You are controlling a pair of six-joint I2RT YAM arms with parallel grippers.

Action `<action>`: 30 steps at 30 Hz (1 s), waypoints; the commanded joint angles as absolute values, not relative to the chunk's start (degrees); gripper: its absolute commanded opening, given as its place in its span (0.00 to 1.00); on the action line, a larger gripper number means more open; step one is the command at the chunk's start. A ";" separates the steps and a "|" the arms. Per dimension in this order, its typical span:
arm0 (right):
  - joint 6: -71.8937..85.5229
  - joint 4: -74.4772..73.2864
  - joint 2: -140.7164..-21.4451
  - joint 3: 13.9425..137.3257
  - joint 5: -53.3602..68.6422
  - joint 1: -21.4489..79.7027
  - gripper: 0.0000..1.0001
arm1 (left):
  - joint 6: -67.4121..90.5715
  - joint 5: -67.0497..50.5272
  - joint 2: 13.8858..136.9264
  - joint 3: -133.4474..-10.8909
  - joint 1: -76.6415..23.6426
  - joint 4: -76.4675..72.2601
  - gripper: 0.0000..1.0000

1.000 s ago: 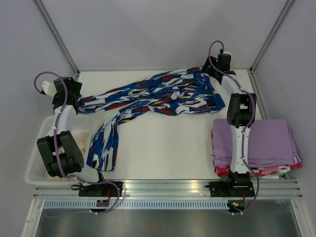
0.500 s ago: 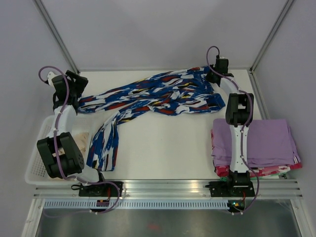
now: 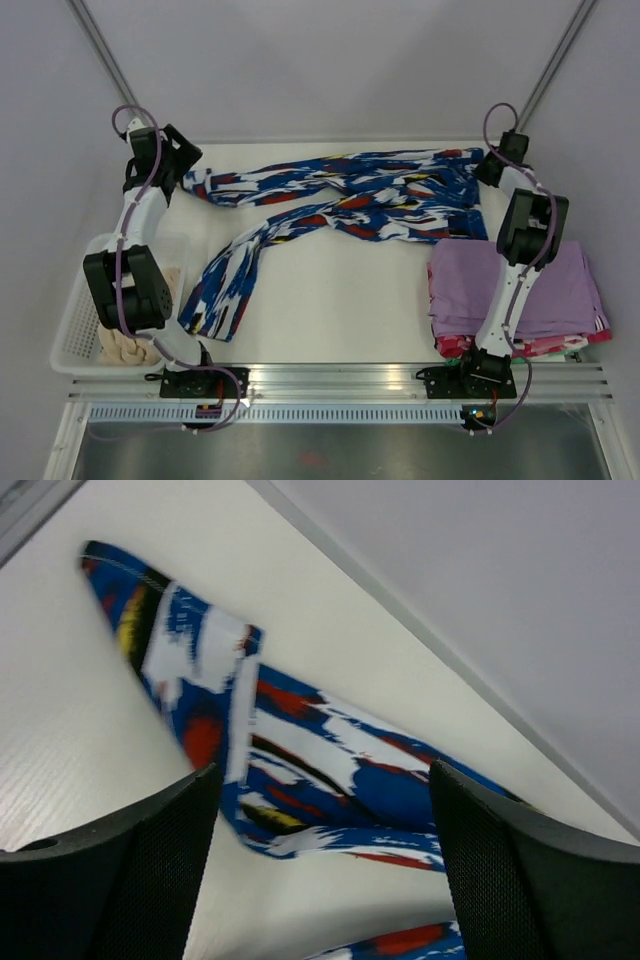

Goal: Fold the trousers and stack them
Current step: Flatten the trousers out

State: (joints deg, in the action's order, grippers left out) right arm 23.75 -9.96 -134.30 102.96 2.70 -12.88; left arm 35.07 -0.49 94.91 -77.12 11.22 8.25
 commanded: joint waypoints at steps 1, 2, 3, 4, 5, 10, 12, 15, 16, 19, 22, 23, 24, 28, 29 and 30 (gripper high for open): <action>21.46 -8.78 -131.13 103.71 -0.18 -18.54 0.00 | 32.08 3.26 97.99 -80.77 10.02 13.97 0.88; 20.31 -8.96 -131.31 104.84 1.83 -18.89 0.00 | 32.43 2.82 99.04 -80.86 9.93 13.71 0.88; 19.26 -9.23 -131.83 105.55 2.02 -18.90 0.00 | 32.87 2.20 99.66 -81.03 9.93 13.36 0.88; 18.47 -9.66 -132.01 105.99 2.37 -18.81 0.00 | 33.13 2.20 100.45 -81.82 9.93 13.62 0.88; 18.02 -9.58 -132.19 106.87 2.98 -18.81 0.00 | 33.31 2.20 102.29 -82.44 9.93 14.15 0.88; 18.11 -9.31 -132.10 107.58 9.75 -18.46 0.11 | 32.18 -1.39 109.50 -89.79 9.14 17.13 0.84; 16.54 -10.28 -131.23 107.23 10.81 -18.02 0.16 | 28.93 -0.62 113.88 -94.19 6.78 19.50 0.84; 14.95 -10.81 -129.03 104.95 10.81 -17.05 0.33 | 21.29 8.58 119.16 -106.31 0.81 26.87 0.86; 15.03 -10.64 -128.24 104.07 10.81 -16.88 0.39 | 19.62 11.83 123.70 -114.00 -1.91 29.24 0.87; 15.56 -10.63 -124.99 99.95 10.46 -16.87 0.69 | 15.47 24.75 133.28 -128.34 -6.85 38.21 0.88; 15.12 -11.60 -121.12 97.74 10.11 -16.87 0.76 | 15.47 29.53 137.63 -132.97 -8.26 42.45 0.88; 14.86 -11.78 -119.20 97.30 9.85 -16.87 0.77 | 15.38 29.36 137.55 -132.28 -8.26 42.10 0.88; 14.68 -12.30 -118.22 96.86 9.76 -16.87 0.79 | 15.21 29.27 137.37 -131.23 -8.26 40.88 0.88; 14.06 -12.92 -113.74 95.45 11.25 -16.87 0.80 | 12.05 31.81 138.33 -128.75 -8.26 39.20 0.88; 14.58 -12.92 -112.69 95.01 11.69 -16.87 0.80 | 11.52 33.56 139.12 -128.85 -8.17 39.20 0.88; 14.76 -12.48 -112.24 94.75 12.82 -16.87 0.80 | 11.25 34.44 139.48 -128.85 -8.26 38.94 0.88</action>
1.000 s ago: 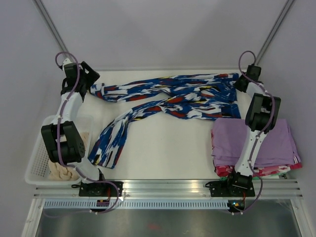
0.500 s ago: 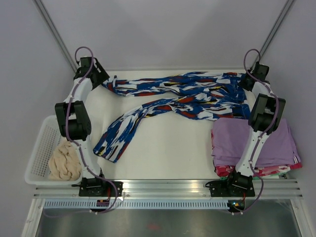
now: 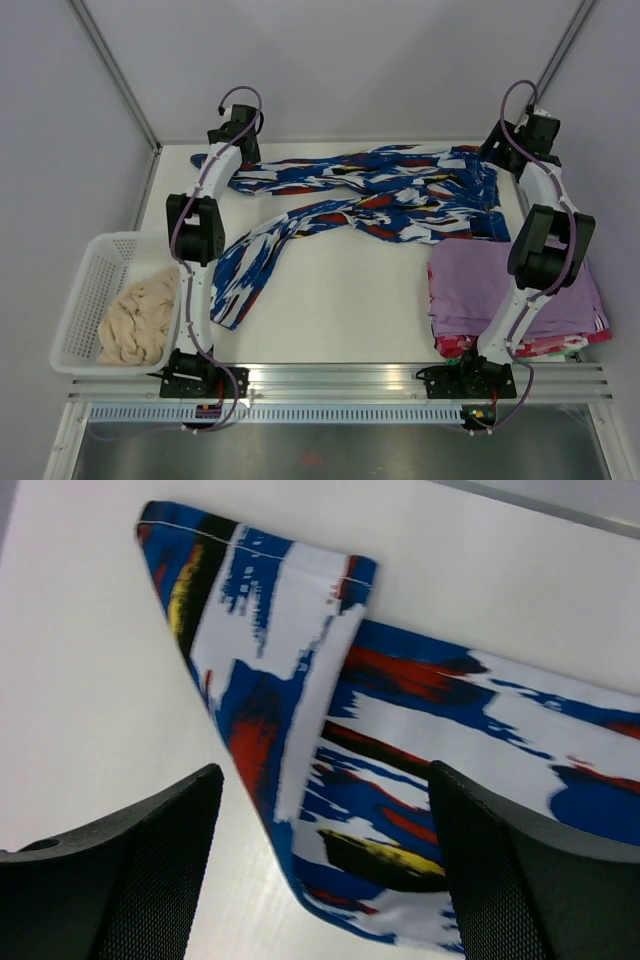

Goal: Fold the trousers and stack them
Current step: Flatten the trousers out

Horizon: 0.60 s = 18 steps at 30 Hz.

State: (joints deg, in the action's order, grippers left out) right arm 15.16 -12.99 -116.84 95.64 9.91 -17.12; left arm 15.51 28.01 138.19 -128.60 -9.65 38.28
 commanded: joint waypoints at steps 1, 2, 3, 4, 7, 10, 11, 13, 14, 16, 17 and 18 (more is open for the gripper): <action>15.03 -12.05 -111.80 94.31 13.35 -16.79 0.80 | 10.99 35.41 139.92 -129.11 -8.26 38.50 0.88; 15.64 -11.52 -110.84 93.00 13.79 -16.79 0.80 | 10.73 36.90 140.79 -129.37 -8.17 38.32 0.88; 15.91 -10.21 -110.40 92.29 14.06 -16.79 0.81 | 10.64 37.35 141.41 -130.16 -8.17 38.32 0.88; 16.00 -9.85 -110.13 91.15 14.15 -16.70 0.81 | 10.55 37.79 142.03 -130.69 -8.09 38.49 0.88; 16.35 -10.19 -110.13 90.62 14.68 -16.70 0.81 | 10.28 37.62 144.57 -132.44 -7.74 38.76 0.88; 16.35 -10.46 -110.13 90.09 14.68 -16.70 0.81 | 12.12 36.57 145.55 -132.54 -7.38 40.25 0.87; 16.26 -10.37 -110.04 90.09 14.59 -16.70 0.81 | 12.74 36.21 145.55 -132.28 -7.21 40.51 0.85; 16.61 -10.20 -110.04 90.17 14.68 -16.70 0.81 | 15.19 36.21 145.11 -131.84 -6.77 40.61 0.79; 16.70 -10.11 -110.04 90.26 14.94 -16.70 0.81 | 16.42 36.21 144.76 -131.57 -6.16 40.52 0.71; 16.96 -9.67 -110.13 90.35 15.55 -16.70 0.81 | 21.85 35.34 142.58 -130.00 -4.41 39.91 0.65; 17.14 -9.58 -110.13 90.35 15.64 -16.61 0.81 | 23.97 34.55 141.34 -128.69 -3.61 39.29 0.61; 17.14 -9.41 -110.21 90.26 15.73 -16.61 0.81 | 26.60 33.50 139.85 -125.10 -2.73 37.46 0.58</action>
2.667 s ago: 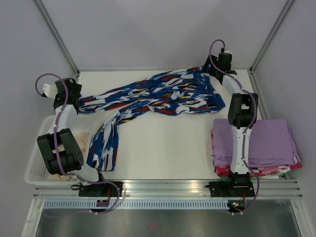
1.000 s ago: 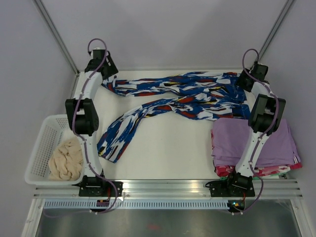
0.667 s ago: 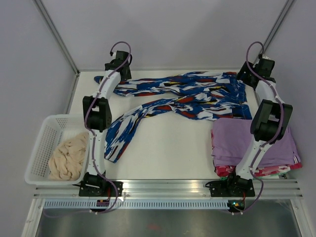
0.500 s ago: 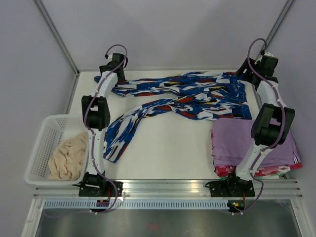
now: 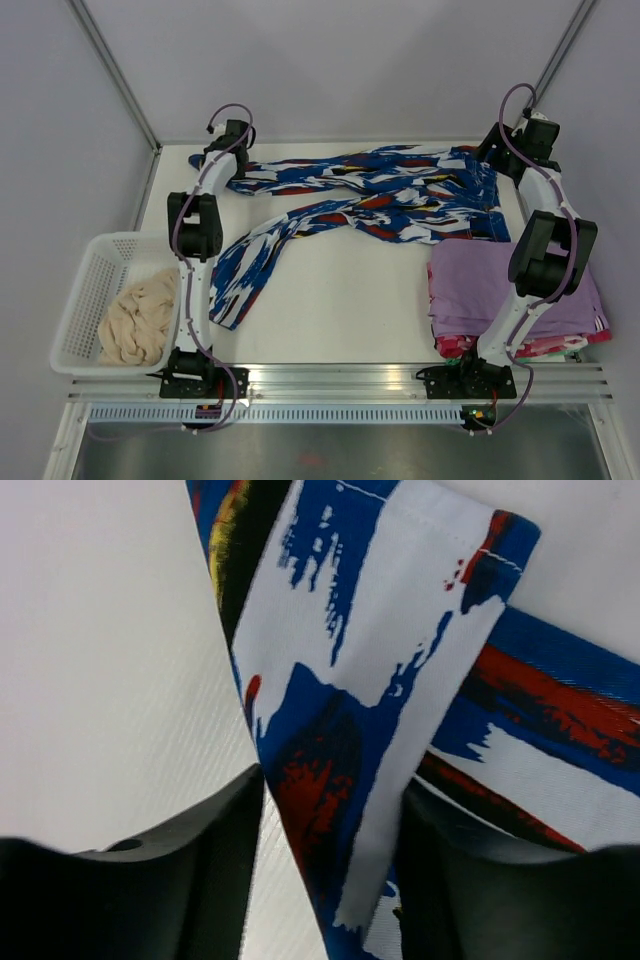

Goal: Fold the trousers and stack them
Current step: Flatten the trousers out

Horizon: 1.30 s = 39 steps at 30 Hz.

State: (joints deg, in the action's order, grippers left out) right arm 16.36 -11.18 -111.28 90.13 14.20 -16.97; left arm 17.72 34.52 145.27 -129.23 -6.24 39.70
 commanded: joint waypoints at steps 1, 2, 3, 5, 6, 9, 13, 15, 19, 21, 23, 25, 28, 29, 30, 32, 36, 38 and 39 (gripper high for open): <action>17.14 -9.40 -110.30 90.18 15.91 -16.61 0.81 | 30.98 31.57 138.09 -122.72 -1.77 35.96 0.57; 17.23 -9.49 -110.39 90.18 16.00 -16.61 0.81 | 32.50 26.42 134.07 -119.56 -0.10 33.77 0.51; 17.23 -9.41 -110.48 90.09 16.43 -16.61 0.81 | 34.43 24.02 131.77 -112.48 1.91 27.92 0.47; 17.31 -8.88 -110.65 89.65 16.70 -16.44 0.81 | 39.53 17.34 124.59 -104.19 4.82 20.43 0.35; 17.40 -8.62 -110.65 89.21 16.79 -16.44 0.81 | 41.20 15.49 122.19 -95.88 5.53 11.95 0.29; 17.93 -8.00 -111.35 88.51 17.58 -16.35 0.81 | 44.29 10.99 113.92 -81.77 6.86 -5.46 0.15; 19.25 -6.42 -111.62 86.75 19.16 -16.35 0.81 | 47.97 12.82 107.06 -70.24 6.77 -18.35 0.13; 19.77 -5.54 -111.80 85.79 19.86 -16.17 0.81 | 52.09 14.06 104.60 -65.06 6.86 -21.17 0.19; 19.95 -4.92 -111.88 84.82 20.39 -16.00 0.81 | 58.96 13.89 103.97 -60.91 6.86 -22.85 0.54; 20.04 -4.75 -111.88 84.73 20.83 -15.91 0.81 | 59.94 13.27 103.36 -59.94 6.86 -22.85 0.58; 19.95 -4.75 -111.97 84.90 21.00 -15.82 0.81 | 60.99 14.58 101.96 -59.85 6.86 -19.00 0.66; 20.04 -4.83 -111.88 85.51 21.09 -15.73 0.81 | 60.65 16.69 98.11 -59.77 6.77 -16.97 0.71; 19.78 -5.10 -112.32 87.09 21.01 -15.21 0.81 | 54.16 19.33 94.67 -63.09 5.45 -11.10 0.71; 19.69 -5.27 -112.93 88.32 21.01 -14.77 0.80 | 50.31 19.86 94.48 -67.72 4.14 -4.98 0.71; 19.69 -5.45 -113.20 89.03 20.92 -14.50 0.80 | 47.84 20.47 94.48 -69.94 3.17 -3.27 0.68; 20.13 -5.45 -114.42 90.87 20.48 -13.63 0.78 | 42.57 21.79 96.14 -77.32 1.24 2.34 0.64; 21.00 -5.71 -116.71 93.78 17.24 -11.96 0.68 | 41.39 25.93 101.59 -85.06 -4.04 12.28 0.49; 22.32 -5.10 -118.81 94.92 13.99 -11.51 0.44 | 46.11 25.14 107.29 -89.28 -3.96 18.41 0.10; 22.93 -4.66 -119.52 95.18 12.93 -11.43 0.31 | 47.01 24.09 109.14 -92.08 -3.87 19.67 0.02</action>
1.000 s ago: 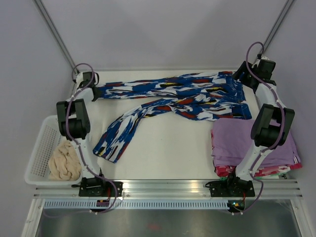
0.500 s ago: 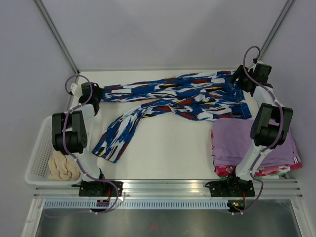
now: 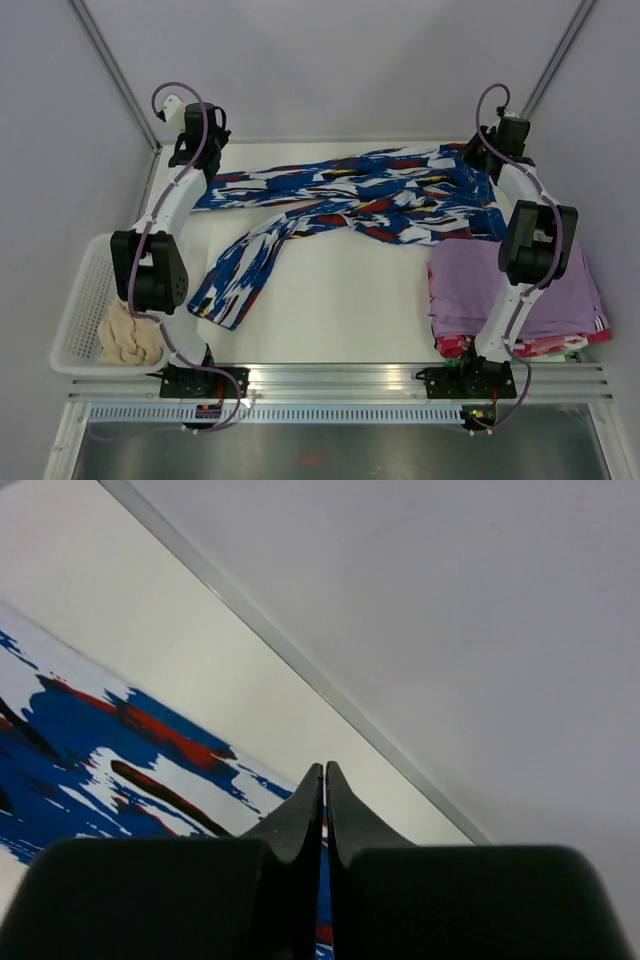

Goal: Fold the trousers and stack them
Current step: Flatten the trousers out

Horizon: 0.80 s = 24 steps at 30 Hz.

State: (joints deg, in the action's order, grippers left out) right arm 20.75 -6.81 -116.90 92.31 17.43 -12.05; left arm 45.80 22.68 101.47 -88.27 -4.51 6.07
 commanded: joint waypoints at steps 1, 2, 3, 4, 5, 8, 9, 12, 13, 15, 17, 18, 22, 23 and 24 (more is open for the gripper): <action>23.46 -4.66 -120.23 95.53 11.70 -11.43 0.10 | 47.46 22.60 110.73 -92.98 -3.87 19.69 0.02; 24.25 -4.57 -121.63 95.62 9.17 -11.43 0.05 | 48.16 19.46 113.27 -93.34 -3.87 19.34 0.02; 24.52 -4.66 -122.34 95.80 8.18 -11.34 0.02 | 49.21 18.55 114.25 -94.12 -3.87 19.16 0.02; 24.70 -5.01 -123.13 96.84 7.65 -11.34 0.00 | 50.70 18.28 115.30 -94.57 -3.87 19.86 0.02; 24.70 -5.53 -124.96 97.55 7.30 -11.34 0.00 | 53.50 18.72 117.05 -95.09 -3.87 20.56 0.02; 24.61 -7.82 -129.10 101.15 6.95 -11.16 0.00 | 58.00 20.21 119.96 -97.64 -3.43 25.30 0.02; 24.52 -9.13 -130.16 102.12 6.60 -11.16 0.00 | 58.79 20.21 121.80 -98.95 -3.25 26.44 0.02; 23.91 -12.29 -133.76 106.08 5.10 -11.16 0.00 | 61.25 18.90 124.53 -100.10 -2.20 29.26 0.02; 23.82 -12.48 -134.90 107.39 4.40 -11.16 0.00 | 61.69 18.64 124.98 -100.02 -1.76 29.44 0.02; 23.56 -13.35 -135.87 108.36 3.87 -11.08 0.00 | 62.22 18.72 126.20 -99.93 -1.50 29.36 0.02; 23.29 -13.97 -136.93 109.51 2.55 -11.08 0.00 | 62.49 18.11 127.17 -100.02 -0.79 28.74 0.02; 23.12 -14.76 -137.19 109.95 2.29 -11.07 0.01 | 62.75 17.93 127.61 -100.19 -0.62 28.65 0.02; 23.03 -15.21 -139.13 111.36 2.55 -11.25 0.02 | 63.89 16.70 131.38 -102.21 -0.09 28.65 0.02; 23.03 -14.94 -139.39 111.44 2.81 -11.25 0.02 | 63.98 16.26 132.09 -102.91 -0.09 29.35 0.02; 23.38 -14.85 -139.66 111.53 2.99 -11.16 0.03 | 63.98 16.00 132.71 -104.31 -0.09 29.53 0.02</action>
State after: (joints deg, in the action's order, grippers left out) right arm 23.64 -13.80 -137.88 109.45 4.14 -11.00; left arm 61.23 17.87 130.17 -100.68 -0.05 28.45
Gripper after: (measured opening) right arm 0.023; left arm 0.025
